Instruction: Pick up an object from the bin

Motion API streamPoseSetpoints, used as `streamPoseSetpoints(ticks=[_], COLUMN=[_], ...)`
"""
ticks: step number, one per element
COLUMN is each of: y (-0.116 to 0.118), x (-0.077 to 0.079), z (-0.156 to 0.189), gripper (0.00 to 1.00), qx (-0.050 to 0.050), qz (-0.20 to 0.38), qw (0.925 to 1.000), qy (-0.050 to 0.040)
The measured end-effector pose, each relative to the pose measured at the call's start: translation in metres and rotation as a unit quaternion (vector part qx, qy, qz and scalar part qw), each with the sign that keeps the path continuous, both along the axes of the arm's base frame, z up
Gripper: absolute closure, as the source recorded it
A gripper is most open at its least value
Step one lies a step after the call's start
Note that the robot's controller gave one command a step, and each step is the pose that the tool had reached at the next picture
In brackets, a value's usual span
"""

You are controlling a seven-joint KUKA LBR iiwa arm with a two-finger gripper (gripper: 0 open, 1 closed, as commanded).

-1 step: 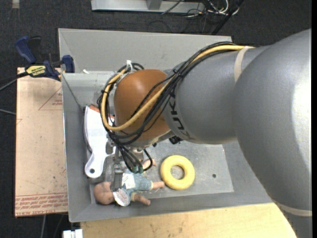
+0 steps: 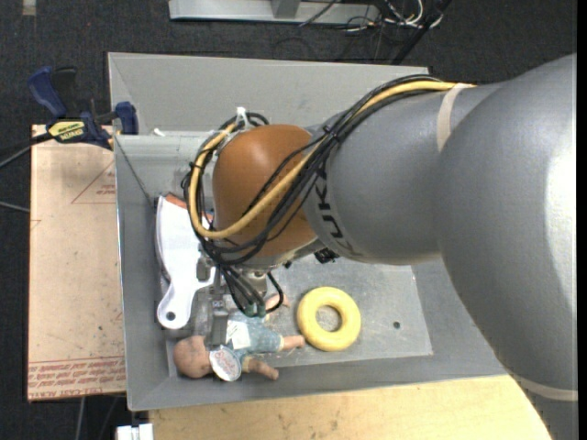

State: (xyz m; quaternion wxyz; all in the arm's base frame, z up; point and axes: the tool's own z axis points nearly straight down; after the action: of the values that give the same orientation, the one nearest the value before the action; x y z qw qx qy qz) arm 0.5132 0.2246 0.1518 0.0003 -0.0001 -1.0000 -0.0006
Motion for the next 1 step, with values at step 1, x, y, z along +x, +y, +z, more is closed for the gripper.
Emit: streamPoseSetpoints(ticks=[1], y=[0.0021], x=[-0.013], z=[-0.0355], gripper=[0.0], qx=[0.001], qz=[0.088], qw=[0.9961], qy=[-0.0029])
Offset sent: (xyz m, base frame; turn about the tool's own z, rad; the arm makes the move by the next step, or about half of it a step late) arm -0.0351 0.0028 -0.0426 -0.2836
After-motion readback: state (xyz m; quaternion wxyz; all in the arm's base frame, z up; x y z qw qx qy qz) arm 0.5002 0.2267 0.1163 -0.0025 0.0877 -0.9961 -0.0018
